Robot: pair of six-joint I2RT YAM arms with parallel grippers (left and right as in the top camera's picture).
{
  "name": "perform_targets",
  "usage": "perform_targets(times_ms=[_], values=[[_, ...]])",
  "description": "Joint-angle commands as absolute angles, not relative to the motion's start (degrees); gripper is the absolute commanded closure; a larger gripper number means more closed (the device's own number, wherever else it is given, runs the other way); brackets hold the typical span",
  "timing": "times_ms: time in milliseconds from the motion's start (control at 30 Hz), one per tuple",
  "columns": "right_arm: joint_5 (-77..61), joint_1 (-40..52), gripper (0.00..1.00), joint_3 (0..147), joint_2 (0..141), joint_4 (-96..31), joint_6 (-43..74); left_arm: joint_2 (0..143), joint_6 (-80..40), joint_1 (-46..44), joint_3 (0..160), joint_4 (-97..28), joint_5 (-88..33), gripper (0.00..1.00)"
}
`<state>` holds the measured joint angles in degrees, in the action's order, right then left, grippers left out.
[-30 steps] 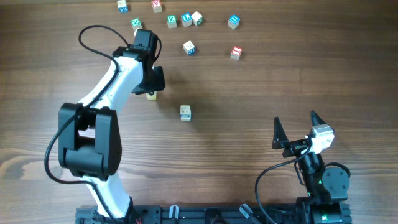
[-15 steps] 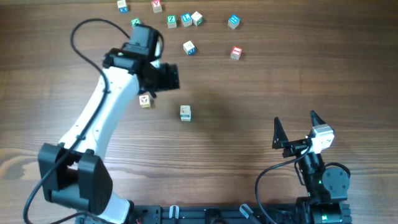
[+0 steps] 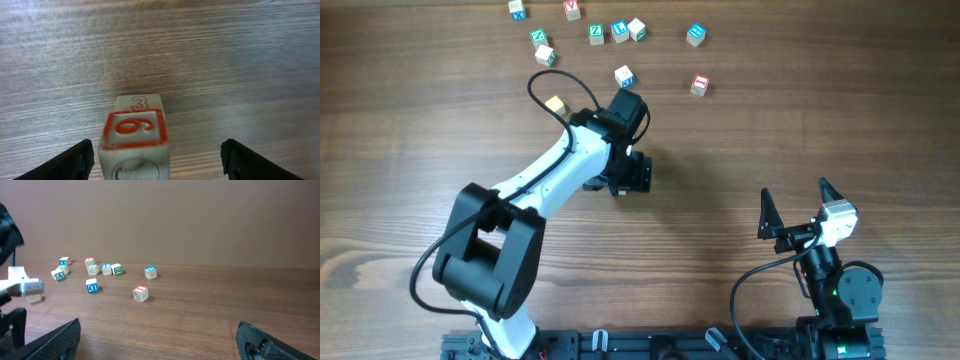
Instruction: Form a tower
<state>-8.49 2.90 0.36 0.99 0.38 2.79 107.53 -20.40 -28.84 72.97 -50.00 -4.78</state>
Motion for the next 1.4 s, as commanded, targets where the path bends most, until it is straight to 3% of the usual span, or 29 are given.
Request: perform_targets(times_ms=[0, 167, 500, 733, 967, 1000, 1133, 1167, 1233, 1367], values=[[-7.84, 3.03, 0.00, 0.30, 0.54, 0.56, 3.16, 109.36, -24.36, -29.15, 72.20, -49.58, -1.17, 0.18], [-7.86, 3.03, 0.00, 0.30, 0.54, 0.56, 3.14, 110.28, -24.53, -29.15, 72.20, -48.75, -1.21, 0.37], [-7.86, 3.03, 0.00, 0.30, 0.54, 0.56, 3.14, 112.20, -24.51, -29.15, 72.20, -47.03, -0.80, 0.48], [-7.84, 3.03, 0.00, 0.30, 0.54, 0.56, 3.16, 112.95, -24.51, -29.15, 72.20, -46.94, -0.80, 0.68], [-7.86, 3.03, 0.00, 0.30, 0.54, 0.56, 3.14, 112.95, -26.63, -29.15, 72.20, -46.46, -0.78, 0.73], [-7.84, 3.03, 0.00, 0.30, 0.54, 0.56, 3.14, 112.95, -26.63, -29.15, 72.20, -46.44, -0.78, 0.71], [-7.84, 3.03, 0.00, 0.30, 0.54, 0.56, 3.14, 112.95, -26.61, -29.15, 72.20, -46.44, -0.80, 0.19], [-7.84, 3.03, 0.00, 0.30, 0.54, 0.56, 3.14, 112.95, -26.57, -29.15, 72.20, -46.22, -0.78, 0.13], [-7.84, 3.03, 0.00, 0.30, 0.54, 0.56, 3.14, 112.92, -25.82, -29.04, 72.29, -45.34, -0.69, 0.06], [-7.86, 3.03, 0.00, 0.30, 0.54, 0.56, 3.14, 112.60, -25.76, -26.52, 75.88, -44.34, -0.56, 0.05]])
